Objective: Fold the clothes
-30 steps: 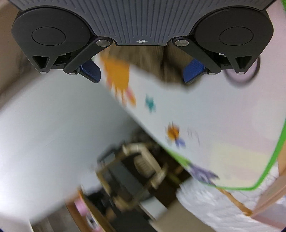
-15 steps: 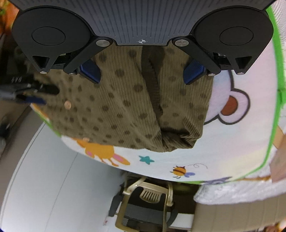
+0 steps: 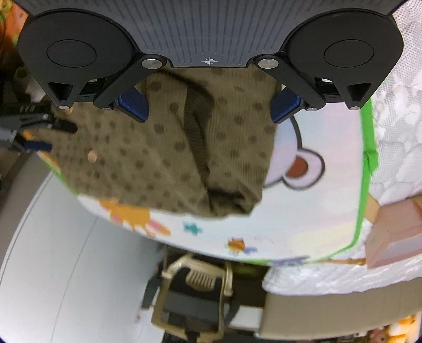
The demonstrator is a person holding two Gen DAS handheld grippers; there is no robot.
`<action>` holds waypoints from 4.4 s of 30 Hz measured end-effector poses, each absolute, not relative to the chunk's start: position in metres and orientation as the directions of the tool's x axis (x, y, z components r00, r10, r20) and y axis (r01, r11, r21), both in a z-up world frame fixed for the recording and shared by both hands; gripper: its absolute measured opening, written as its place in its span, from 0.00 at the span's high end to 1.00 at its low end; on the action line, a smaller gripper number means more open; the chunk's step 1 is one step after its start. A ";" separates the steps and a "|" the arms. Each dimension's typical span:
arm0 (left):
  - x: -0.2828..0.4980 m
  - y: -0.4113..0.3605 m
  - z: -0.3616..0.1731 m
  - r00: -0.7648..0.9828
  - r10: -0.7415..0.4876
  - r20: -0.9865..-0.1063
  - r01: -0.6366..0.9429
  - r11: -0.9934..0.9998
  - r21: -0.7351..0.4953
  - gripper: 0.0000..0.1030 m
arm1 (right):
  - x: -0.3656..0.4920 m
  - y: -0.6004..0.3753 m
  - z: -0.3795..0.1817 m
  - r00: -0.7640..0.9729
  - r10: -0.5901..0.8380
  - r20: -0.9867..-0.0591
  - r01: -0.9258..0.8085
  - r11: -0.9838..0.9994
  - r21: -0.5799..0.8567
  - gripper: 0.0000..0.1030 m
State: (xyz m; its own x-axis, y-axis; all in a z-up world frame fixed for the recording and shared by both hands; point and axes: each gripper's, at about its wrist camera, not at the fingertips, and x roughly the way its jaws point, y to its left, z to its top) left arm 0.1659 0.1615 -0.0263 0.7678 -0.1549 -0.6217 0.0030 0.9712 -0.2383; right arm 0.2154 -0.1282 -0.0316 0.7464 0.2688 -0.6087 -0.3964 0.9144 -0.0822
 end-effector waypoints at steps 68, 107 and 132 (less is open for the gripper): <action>0.170 0.185 -0.051 0.736 -0.132 -0.664 -0.091 0.953 -0.291 0.00 | 0.222 -0.105 -0.044 0.692 0.328 -0.643 -0.482 0.873 -0.072 0.00; 0.145 0.221 -0.033 0.818 -0.189 -0.543 -0.171 0.822 -0.544 0.64 | 0.220 -0.102 -0.046 0.699 0.322 -0.639 -0.466 0.882 -0.065 0.00; 0.158 0.194 -0.025 0.811 -0.221 -0.542 -0.082 0.874 -0.478 0.87 | 0.135 0.001 -0.015 0.653 0.525 -0.546 -0.727 0.638 -0.256 0.00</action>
